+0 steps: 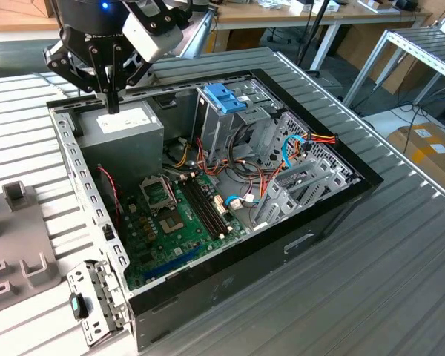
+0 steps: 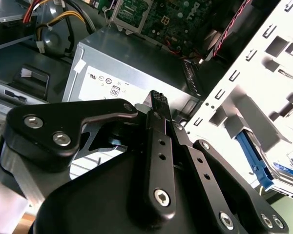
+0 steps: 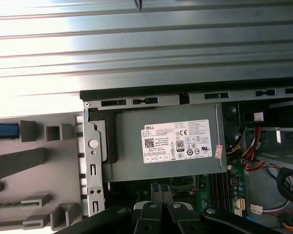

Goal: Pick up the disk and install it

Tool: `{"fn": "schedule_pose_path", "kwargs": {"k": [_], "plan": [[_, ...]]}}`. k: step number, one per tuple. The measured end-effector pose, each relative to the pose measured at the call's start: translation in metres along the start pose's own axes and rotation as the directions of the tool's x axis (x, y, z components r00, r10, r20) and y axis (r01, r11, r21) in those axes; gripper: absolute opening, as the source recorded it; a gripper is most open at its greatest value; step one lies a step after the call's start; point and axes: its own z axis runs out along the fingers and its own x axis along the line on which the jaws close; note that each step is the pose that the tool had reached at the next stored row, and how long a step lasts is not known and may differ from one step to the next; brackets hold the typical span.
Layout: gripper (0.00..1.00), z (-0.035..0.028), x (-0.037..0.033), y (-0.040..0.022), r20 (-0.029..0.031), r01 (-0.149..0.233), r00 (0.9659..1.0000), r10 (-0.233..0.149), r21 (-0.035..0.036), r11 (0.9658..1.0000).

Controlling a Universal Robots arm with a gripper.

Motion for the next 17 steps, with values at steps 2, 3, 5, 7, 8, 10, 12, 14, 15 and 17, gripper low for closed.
{"fn": "schedule_pose_path", "kwargs": {"k": [2,3,5,7,8,10,12,14,15,17], "plan": [[0.11,-0.0001,0.0006,0.0,-0.0001,0.0,1.0,0.0,0.0001,1.0],[0.11,-0.0001,0.0009,-0.0001,0.0,0.0,1.0,0.0,0.0001,1.0],[0.11,-0.0001,0.0014,-0.0001,-0.0001,0.0,1.0,0.0,0.0001,1.0],[0.11,-0.0001,0.0019,-0.0001,0.0,0.0,1.0,0.0,0.0001,1.0],[0.11,-0.0001,0.0024,-0.0002,-0.0001,0.0,1.0,0.0,0.0,1.0],[0.11,-0.0001,0.0031,-0.0002,-0.0001,0.0,1.0,0.0,0.0,1.0],[0.11,-0.0001,0.0036,-0.0003,0.0,0.0,1.0,0.0,0.0,1.0],[0.11,-0.0002,0.0049,-0.0004,0.0,0.0,1.0,0.0,0.0,1.0],[0.11,-0.0002,0.0053,-0.0004,-0.0001,0.0,1.0,0.0,0.0001,1.0],[0.11,-0.0002,0.006,-0.0004,-0.0001,0.0,1.0,0.0,0.0001,1.0]]}}
